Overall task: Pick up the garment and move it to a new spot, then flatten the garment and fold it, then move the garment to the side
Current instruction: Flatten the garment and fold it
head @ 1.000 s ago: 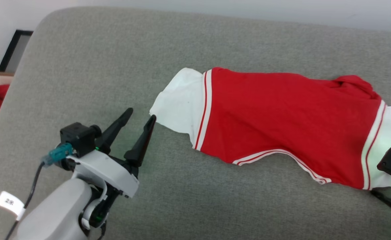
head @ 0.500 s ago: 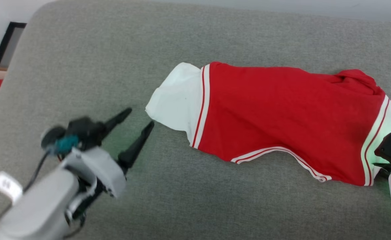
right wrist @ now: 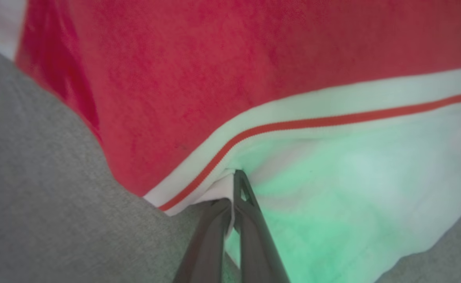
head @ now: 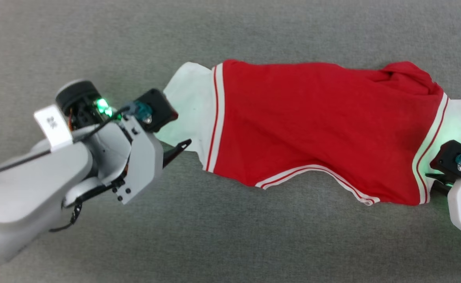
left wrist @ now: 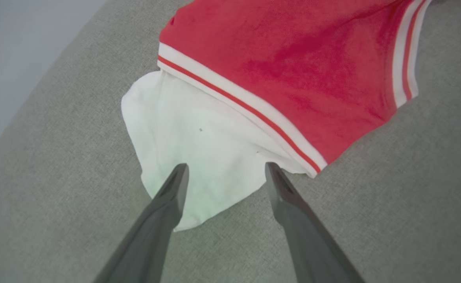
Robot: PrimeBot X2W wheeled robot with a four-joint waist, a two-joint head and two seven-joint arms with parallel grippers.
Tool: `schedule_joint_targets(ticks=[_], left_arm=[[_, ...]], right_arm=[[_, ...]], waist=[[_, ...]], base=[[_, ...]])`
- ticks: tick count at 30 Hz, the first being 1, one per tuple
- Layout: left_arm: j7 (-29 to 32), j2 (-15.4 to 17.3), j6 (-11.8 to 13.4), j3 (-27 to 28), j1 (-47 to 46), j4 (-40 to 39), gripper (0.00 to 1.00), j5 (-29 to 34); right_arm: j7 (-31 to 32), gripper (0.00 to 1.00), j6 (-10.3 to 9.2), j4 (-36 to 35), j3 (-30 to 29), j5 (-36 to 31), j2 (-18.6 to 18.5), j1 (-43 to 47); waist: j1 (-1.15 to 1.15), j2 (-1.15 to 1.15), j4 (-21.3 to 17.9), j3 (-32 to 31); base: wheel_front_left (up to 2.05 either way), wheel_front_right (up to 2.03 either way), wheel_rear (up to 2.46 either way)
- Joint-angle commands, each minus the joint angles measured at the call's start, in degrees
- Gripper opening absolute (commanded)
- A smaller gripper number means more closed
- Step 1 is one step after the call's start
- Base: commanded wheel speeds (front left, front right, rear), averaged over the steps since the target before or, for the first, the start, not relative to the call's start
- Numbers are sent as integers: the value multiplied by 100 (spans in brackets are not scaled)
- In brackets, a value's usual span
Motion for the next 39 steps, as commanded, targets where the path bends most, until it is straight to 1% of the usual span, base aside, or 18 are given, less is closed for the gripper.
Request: schedule_joint_targets(ticks=[1, 3, 5, 8, 15, 17, 18, 22, 25, 30, 34, 37, 39], left_arm=[[69, 11, 6, -30, -9, -14, 100, -51], [482, -15, 4, -46, 88, -196, 100, 149], [778, 13, 7, -24, 136, -318, 100, 197], [868, 4, 6, -31, 167, -371, 100, 221], [720, -99, 9, -35, 205, -96, 100, 427], [620, -136, 9, -40, 237, 13, 28, 421], [566, -153, 9, -40, 253, 74, 0, 419], [236, -182, 9, -42, 331, 357, 0, 176], [-160, -170, 8, -31, 341, 557, 0, -170], [-909, -174, 8, -29, 358, 777, 0, -1110], [-1375, -156, 8, 61, 318, 789, 0, -1957], [-1595, -259, 8, 183, 265, 766, 0, -2556], [-1673, -344, 7, 295, 174, 828, 0, -2869]], right_arm=[[65, 0, -50, 130, 102, -77, 205, 55], [90, 0, -50, 114, 109, -107, 228, 24], [105, 0, -53, 122, 113, -109, 229, 14], [124, 0, -67, 124, 125, -106, 229, -32], [158, 0, -73, 127, 141, -91, 251, -38], [157, 0, -73, 123, 143, -80, 268, -40], [132, 0, -73, 130, 142, -72, 278, -42], [-72, 0, -73, 170, 118, -11, 303, -76], [-305, 0, -72, 198, 90, 113, 193, -148], [-789, 0, -32, 150, -85, 501, -147, -260], [-1068, 0, -32, 75, -382, 799, -413, -229], [-1228, 0, -31, 128, -687, 1089, -444, -215], [-1293, 0, -31, 237, -894, 1309, -321, -242]], waist=[[0, 0, -136, 142], [0, 0, -202, 213], [0, 0, -242, 261], [0, 0, -277, 317], [0, 0, -301, 390], [0, 0, -308, 376], [0, 0, -313, 360], [0, 0, -355, 200], [0, 0, -387, 7], [0, 0, -405, -348], [0, 0, -404, -456], [0, 0, -400, -398], [0, 0, -403, -306]], base=[[0, 0, 0], [0, 0, 0], [0, 0, 0], [0, 0, 0], [0, 0, 0], [0, 0, 0], [0, 0, 0], [0, 0, 0], [0, 0, 0], [0, 0, 0], [0, 0, 0], [0, 0, 0], [0, 0, 0]])
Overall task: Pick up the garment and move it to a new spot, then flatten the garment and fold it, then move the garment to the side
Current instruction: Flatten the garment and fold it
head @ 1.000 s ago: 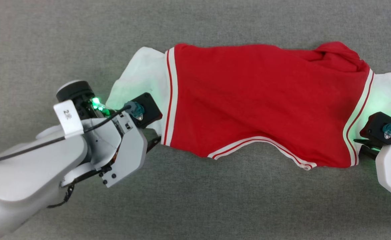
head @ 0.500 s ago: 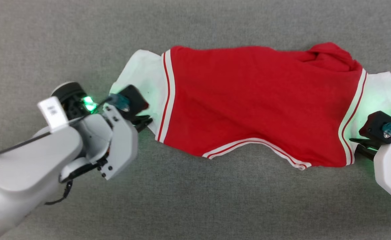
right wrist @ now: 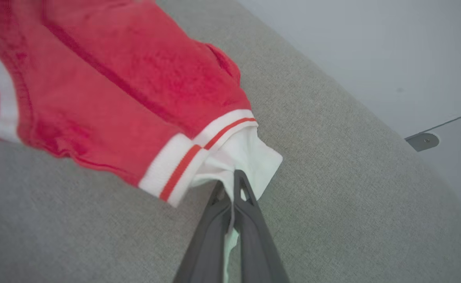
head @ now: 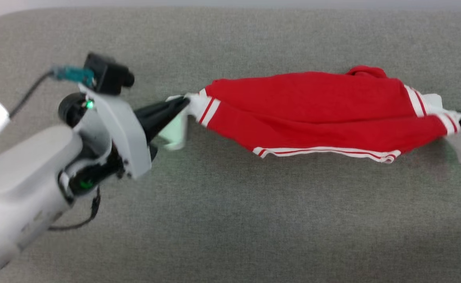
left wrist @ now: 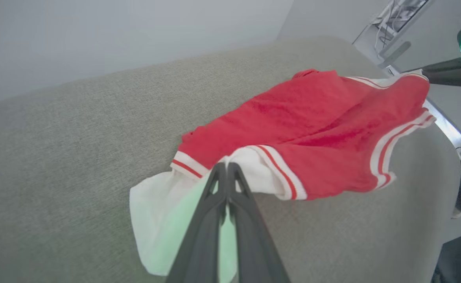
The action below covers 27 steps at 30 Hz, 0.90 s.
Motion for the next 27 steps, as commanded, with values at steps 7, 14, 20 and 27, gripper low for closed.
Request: schedule_joint_targets(ticks=[7, 14, 20, 27], left_arm=[[-273, -633, 11, 772, -943, 1144, 0, -753], [-643, -1300, 11, 1522, -2473, 2693, 0, -917], [-1169, -1595, 11, 1983, -3639, 3415, 0, -892], [-1283, -1545, 11, 2227, -3880, 3291, 0, -1050]], right_arm=[[46, 0, -8, 827, -636, 100, 870, -894], [-220, 0, -8, 2253, -1429, -54, 1957, -2597], [-876, 0, -8, 3375, -1852, -573, 2545, -3829], [-1326, 0, -8, 3934, -1877, -721, 2807, -4255]], waist=[[0, 0, -66, 677], [0, 0, -126, 1138], [0, 0, -115, 1102], [0, 0, -103, 851]], base=[[0, 0, 0], [0, 0, 0], [0, 0, 0], [0, 0, 0]])
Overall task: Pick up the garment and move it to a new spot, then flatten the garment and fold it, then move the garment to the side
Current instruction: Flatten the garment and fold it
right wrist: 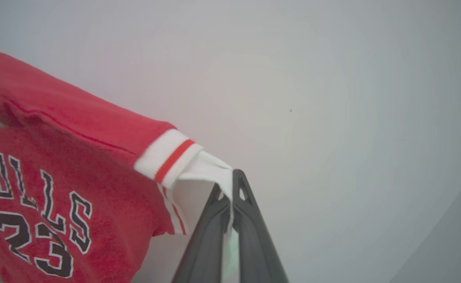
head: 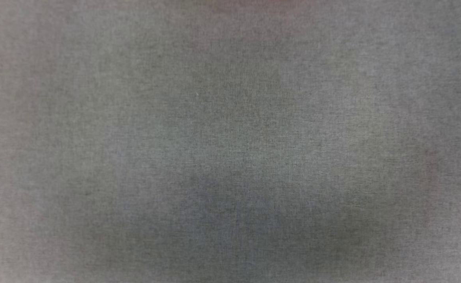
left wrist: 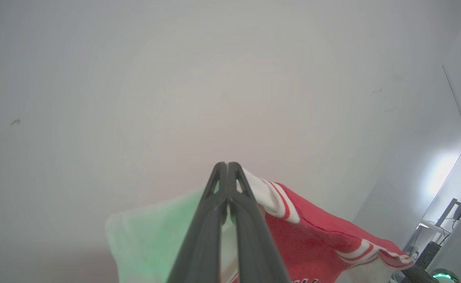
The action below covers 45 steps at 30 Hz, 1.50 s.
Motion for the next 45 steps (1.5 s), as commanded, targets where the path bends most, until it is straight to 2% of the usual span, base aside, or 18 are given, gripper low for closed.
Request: schedule_joint_targets(ticks=[1, 7, 16, 20, 28, 39, 45], left_arm=[[-11, 37, 10, 14, 137, -20, 0, -39], [176, 224, 9, -153, 1266, -933, 0, -301], [-89, 788, 9, -616, 3838, -2362, 0, -434], [-268, 984, 9, -700, 4836, -2789, 0, -529], [-440, 1453, 9, -1026, 6357, -3395, 0, -173], [-452, 1984, 25, -1460, 7684, -4004, 0, 278], [-322, 2434, 252, -1719, 8153, -4641, 0, 272]], right_arm=[[-36, 0, -8, 30, -1, 32, -42, 33], [-20, 0, -8, -309, 411, 266, -342, 689], [389, 0, -8, -1903, 1008, 1165, -1231, 2786], [449, 0, -8, -2458, 944, 1615, -1534, 3843], [622, 0, -8, -3244, 735, 2079, -2005, 5598], [1077, 0, -8, -4255, 327, 2451, -2749, 7355], [1381, 0, -8, -4781, 135, 2562, -3129, 8142]], waist=[[0, 0, 20, -91], [0, 0, 128, -281], [0, 0, 203, -684], [0, 0, 158, -895], [0, 0, 90, -1241], [0, 0, 5, -1661], [0, 0, 16, -1778]], base=[[0, 0, 0], [0, 0, 0], [0, 0, 0], [0, 0, 0], [0, 0, 0], [0, 0, 0], [0, 0, 0]])
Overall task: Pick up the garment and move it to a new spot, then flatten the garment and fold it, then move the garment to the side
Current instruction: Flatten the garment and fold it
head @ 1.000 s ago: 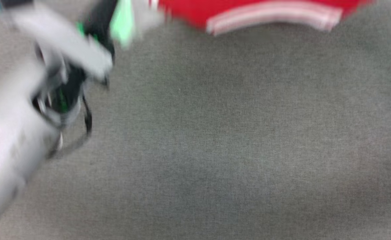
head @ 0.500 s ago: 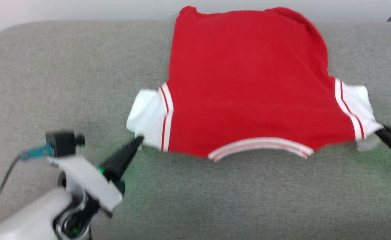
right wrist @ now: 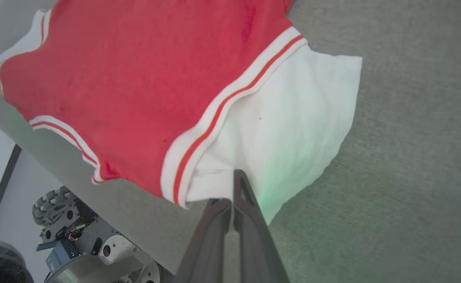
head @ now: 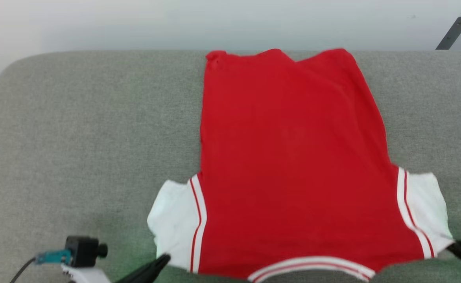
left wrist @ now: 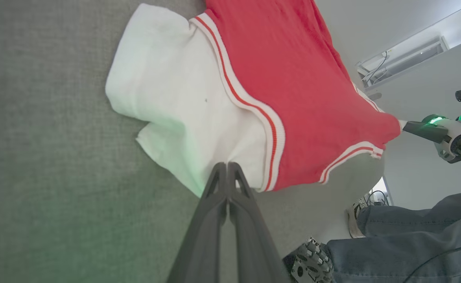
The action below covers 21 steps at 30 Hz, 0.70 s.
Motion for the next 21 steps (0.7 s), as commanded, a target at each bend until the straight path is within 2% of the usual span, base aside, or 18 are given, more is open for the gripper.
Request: schedule_joint_targets(ticks=[1, 6, 9, 13, 16, 21], left_arm=[[25, 179, 98, -32, 171, -204, 0, -56], [118, 571, 370, -144, 374, -790, 0, -12], [88, 597, 461, -129, 394, -894, 0, 35], [152, 390, 446, -163, 285, -717, 0, 100], [256, 184, 425, -223, 189, -353, 0, 194], [280, -345, 247, -260, 34, 373, 0, 221]], right_arm=[[78, 0, -8, -164, -91, 55, -134, 260], [198, 0, -8, -544, -325, 85, -388, 775], [219, 0, -8, -639, -492, 71, -354, 1003], [474, 0, -8, -549, -604, -190, -110, 1173], [693, 0, -7, -385, -698, -365, 232, 1177], [955, 0, -7, -46, -822, -749, 780, 1160]], waist=[[0, 0, 5, -34], [0, 0, 25, 13], [0, 0, 52, 69], [0, 0, 82, 158], [0, 0, 92, 270], [0, 0, 155, 428]], base=[[0, 0, 0], [0, 0, 0], [0, 0, 0], [0, 0, 0], [0, 0, 0], [0, 0, 0]])
